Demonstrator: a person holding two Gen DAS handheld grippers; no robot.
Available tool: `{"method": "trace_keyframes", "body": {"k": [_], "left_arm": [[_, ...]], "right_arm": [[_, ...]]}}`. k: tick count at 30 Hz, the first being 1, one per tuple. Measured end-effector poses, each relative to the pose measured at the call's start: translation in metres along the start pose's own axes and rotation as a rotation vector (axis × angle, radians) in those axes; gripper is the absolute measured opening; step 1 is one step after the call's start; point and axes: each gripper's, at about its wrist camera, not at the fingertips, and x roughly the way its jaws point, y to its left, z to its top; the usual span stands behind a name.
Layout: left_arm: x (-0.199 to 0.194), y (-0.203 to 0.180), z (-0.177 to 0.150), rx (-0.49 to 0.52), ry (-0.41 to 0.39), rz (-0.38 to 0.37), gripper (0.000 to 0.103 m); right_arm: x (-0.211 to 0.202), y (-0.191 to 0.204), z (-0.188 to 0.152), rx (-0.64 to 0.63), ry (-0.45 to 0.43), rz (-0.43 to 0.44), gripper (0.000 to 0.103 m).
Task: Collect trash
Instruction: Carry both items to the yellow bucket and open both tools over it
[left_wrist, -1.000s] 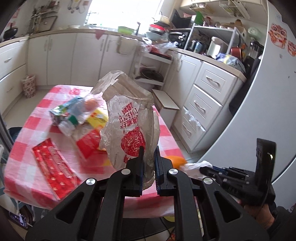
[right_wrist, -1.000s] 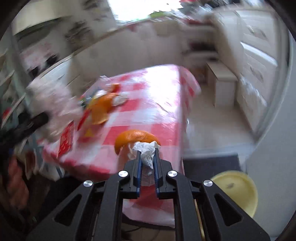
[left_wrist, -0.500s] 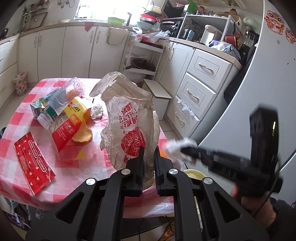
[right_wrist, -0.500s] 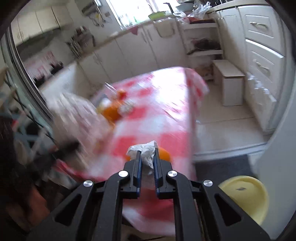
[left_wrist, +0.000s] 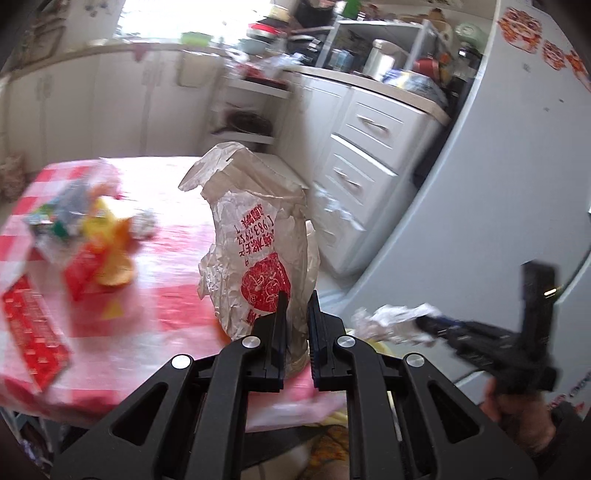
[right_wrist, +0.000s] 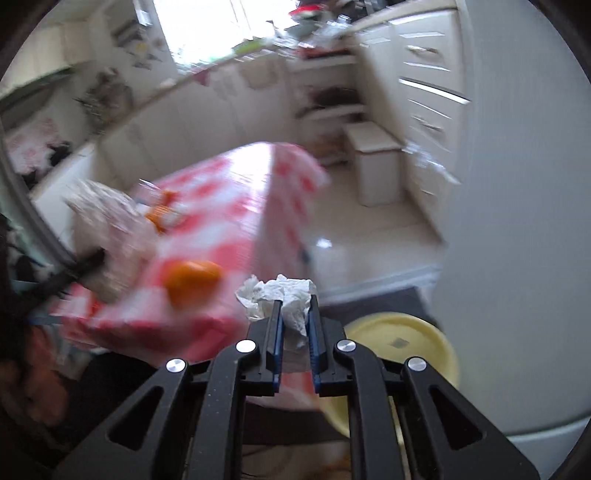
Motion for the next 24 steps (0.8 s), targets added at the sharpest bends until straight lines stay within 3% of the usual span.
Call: {"method": "trace_keyframes", "body": {"k": [2, 6, 13, 15, 17, 24], "left_arm": [[0.008, -0.014, 0.0, 0.012, 0.025, -0.069, 0.009], [0.036, -0.049, -0.003, 0.034, 0.109, -0.223, 0.009], [0.113, -0.083, -0.022, -0.007, 0.314, -0.383, 0.009], [0.137, -0.09, -0.03, -0.025, 0.367, -0.401, 0.009], [0.153, -0.094, -0.04, -0.033, 0.409, -0.404, 0.009], [0.195, -0.096, -0.063, -0.057, 0.493, -0.344, 0.011]], "right_arm": [[0.005, -0.009, -0.008, -0.008, 0.016, -0.063, 0.014], [0.022, -0.032, -0.023, 0.033, 0.068, -0.106, 0.014], [0.053, -0.072, -0.037, 0.153, 0.163, -0.168, 0.015], [0.058, -0.081, -0.041, 0.193, 0.184, -0.172, 0.026], [0.062, -0.088, -0.04, 0.224, 0.19, -0.173, 0.044], [0.052, -0.113, -0.041, 0.336, 0.171, -0.198, 0.052]]}}
